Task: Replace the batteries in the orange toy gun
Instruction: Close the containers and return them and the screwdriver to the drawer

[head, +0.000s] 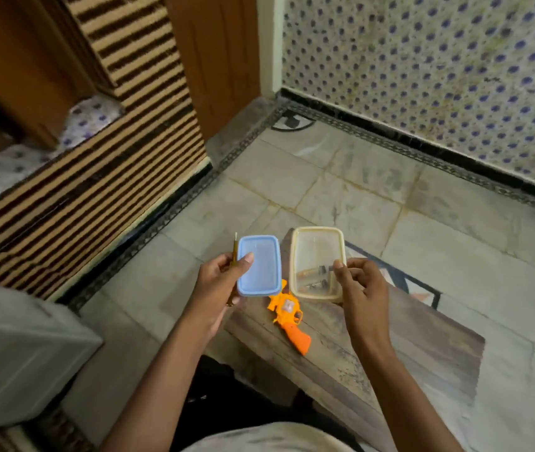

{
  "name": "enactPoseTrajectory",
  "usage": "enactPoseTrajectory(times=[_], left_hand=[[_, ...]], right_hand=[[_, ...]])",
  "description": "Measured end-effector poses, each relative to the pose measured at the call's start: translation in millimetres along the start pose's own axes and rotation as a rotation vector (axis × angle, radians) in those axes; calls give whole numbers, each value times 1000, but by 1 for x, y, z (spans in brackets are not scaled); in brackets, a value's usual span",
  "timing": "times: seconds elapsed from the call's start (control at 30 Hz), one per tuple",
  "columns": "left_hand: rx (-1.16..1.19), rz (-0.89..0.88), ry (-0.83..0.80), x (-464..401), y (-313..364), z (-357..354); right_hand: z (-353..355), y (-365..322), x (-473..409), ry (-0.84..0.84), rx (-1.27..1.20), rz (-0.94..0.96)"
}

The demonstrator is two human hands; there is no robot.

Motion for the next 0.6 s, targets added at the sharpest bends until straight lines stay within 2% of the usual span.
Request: enactPoseTrajectory(times=[0.2, 0.6], left_hand=[[88, -58, 145, -20, 59, 132], [188, -170, 472, -49, 182, 374]], right_hand=[[-136, -74, -1, -152, -7, 121], [-399, -212, 33, -473, -85, 203]])
Point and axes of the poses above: each hand's wrist, its own x-axis away from the middle knuckle, its own z-axis out of the back of the hand, y = z × x, the point moved 5 cm from there along -x, towards the middle knuckle, and after that the axes turned 11 degrees about x, right-handed, at the moved point
